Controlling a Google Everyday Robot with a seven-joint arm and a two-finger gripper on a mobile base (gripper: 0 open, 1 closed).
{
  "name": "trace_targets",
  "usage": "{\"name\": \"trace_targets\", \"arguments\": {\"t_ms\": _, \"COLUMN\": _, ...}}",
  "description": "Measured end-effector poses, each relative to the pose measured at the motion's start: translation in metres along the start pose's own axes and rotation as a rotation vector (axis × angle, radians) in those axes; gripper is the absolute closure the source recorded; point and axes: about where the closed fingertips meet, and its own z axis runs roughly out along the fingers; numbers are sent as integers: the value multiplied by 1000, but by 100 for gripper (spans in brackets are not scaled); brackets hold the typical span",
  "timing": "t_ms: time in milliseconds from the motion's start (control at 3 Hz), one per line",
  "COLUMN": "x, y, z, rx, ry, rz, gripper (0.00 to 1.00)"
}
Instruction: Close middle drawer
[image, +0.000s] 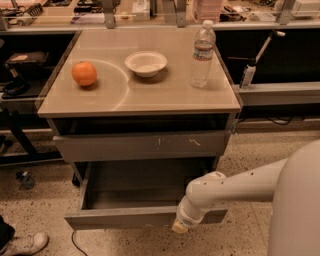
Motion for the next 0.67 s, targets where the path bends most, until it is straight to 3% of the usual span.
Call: {"name": "trace_targets", "arguments": {"t_ms": 667, "x": 0, "y": 0, "z": 0, "rx": 0, "ry": 0, "rz": 0, "gripper": 14}}
